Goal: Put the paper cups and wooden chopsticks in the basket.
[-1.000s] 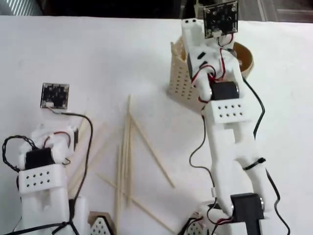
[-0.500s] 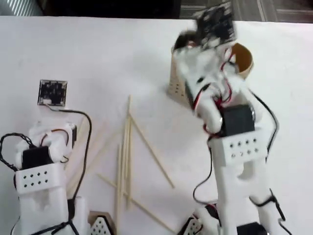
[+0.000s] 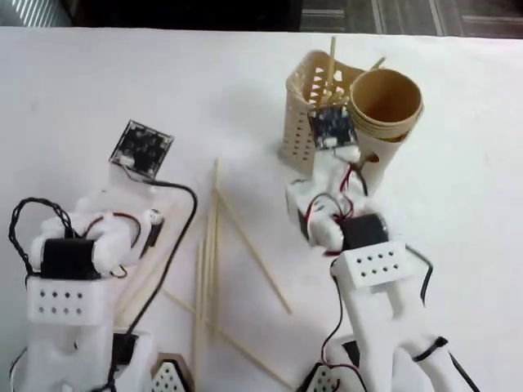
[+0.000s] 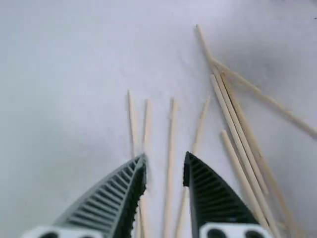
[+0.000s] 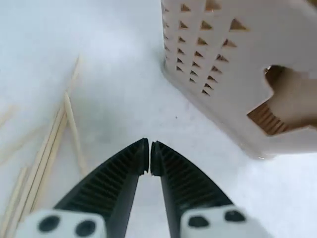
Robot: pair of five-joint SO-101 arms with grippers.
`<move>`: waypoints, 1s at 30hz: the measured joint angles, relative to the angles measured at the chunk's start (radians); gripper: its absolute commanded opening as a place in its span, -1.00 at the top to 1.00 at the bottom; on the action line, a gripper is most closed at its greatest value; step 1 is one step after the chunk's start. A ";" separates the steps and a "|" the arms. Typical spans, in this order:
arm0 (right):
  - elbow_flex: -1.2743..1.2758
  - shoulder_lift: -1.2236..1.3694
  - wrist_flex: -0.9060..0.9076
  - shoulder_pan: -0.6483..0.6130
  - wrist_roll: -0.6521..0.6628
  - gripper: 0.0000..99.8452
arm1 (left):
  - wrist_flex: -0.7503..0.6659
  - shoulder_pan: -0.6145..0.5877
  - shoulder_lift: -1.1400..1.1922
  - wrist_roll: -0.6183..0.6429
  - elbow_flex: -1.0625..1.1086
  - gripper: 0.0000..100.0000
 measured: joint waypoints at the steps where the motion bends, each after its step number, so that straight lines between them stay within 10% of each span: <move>1: 0.032 0.000 -0.038 0.000 0.000 0.96 | 0.015 0.000 0.034 -0.009 -0.014 0.58; 16: 0.138 -0.002 -0.164 -0.002 0.000 0.96 | 0.058 -0.193 0.799 -0.351 -0.384 0.47; 30: 0.138 -0.002 -0.170 -0.002 0.000 0.96 | -0.005 -0.224 1.441 -0.333 -0.767 0.70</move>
